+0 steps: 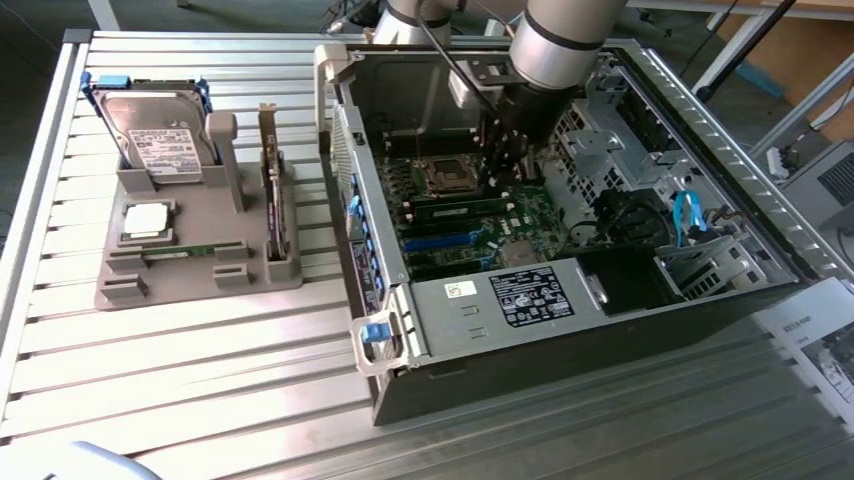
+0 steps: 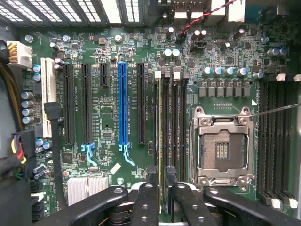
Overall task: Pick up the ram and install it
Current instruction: 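Insert the ram into the slot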
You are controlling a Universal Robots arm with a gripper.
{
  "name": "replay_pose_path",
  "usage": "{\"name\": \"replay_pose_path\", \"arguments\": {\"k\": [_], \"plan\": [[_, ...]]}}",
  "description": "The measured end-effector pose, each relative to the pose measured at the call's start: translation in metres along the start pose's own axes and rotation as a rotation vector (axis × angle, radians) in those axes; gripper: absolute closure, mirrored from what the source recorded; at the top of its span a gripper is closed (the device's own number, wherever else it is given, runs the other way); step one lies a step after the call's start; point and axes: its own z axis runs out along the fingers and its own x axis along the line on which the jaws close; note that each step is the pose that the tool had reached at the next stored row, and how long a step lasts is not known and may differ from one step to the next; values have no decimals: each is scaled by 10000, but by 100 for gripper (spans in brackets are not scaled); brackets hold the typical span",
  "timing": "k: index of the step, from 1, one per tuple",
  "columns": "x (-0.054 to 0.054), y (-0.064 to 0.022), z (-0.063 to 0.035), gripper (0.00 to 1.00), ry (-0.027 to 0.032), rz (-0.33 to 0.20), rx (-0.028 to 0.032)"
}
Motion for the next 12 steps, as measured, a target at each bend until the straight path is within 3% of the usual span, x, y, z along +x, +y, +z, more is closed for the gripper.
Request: {"name": "replay_pose_path", "arguments": {"k": [12], "plan": [[-4, 1, -163, 81, 1, 0, 0]]}}
